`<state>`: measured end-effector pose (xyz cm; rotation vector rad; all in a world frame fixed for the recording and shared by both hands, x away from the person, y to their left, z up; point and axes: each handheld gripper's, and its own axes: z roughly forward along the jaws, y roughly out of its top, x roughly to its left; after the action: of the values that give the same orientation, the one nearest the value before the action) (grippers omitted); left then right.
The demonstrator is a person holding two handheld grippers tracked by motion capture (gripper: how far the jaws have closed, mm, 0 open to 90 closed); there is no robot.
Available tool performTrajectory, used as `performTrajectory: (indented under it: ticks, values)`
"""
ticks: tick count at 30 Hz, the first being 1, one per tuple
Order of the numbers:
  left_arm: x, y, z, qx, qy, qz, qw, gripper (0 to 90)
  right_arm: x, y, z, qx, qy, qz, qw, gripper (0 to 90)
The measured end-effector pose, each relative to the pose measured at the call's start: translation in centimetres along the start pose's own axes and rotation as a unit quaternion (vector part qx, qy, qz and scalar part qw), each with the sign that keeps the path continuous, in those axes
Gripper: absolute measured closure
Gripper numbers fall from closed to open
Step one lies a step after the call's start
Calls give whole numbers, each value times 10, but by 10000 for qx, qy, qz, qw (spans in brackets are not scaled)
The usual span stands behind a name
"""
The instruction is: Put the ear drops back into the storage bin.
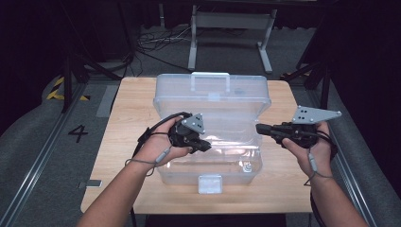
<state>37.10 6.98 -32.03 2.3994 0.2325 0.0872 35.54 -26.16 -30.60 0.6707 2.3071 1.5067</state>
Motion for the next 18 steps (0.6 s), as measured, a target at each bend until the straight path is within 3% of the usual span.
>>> performTrajectory:
  ticks: [9, 18]
  values:
    - [-1, -4, 1, -117, -41, -86, 9999, 867, -12, 3, -1, -171, -235, 245, 9993, 900]
    - [-5, -6, 2, -104, 20, -35, 9999, 866, -22, -1, 1, -276, -295, 474, 9981, 900]
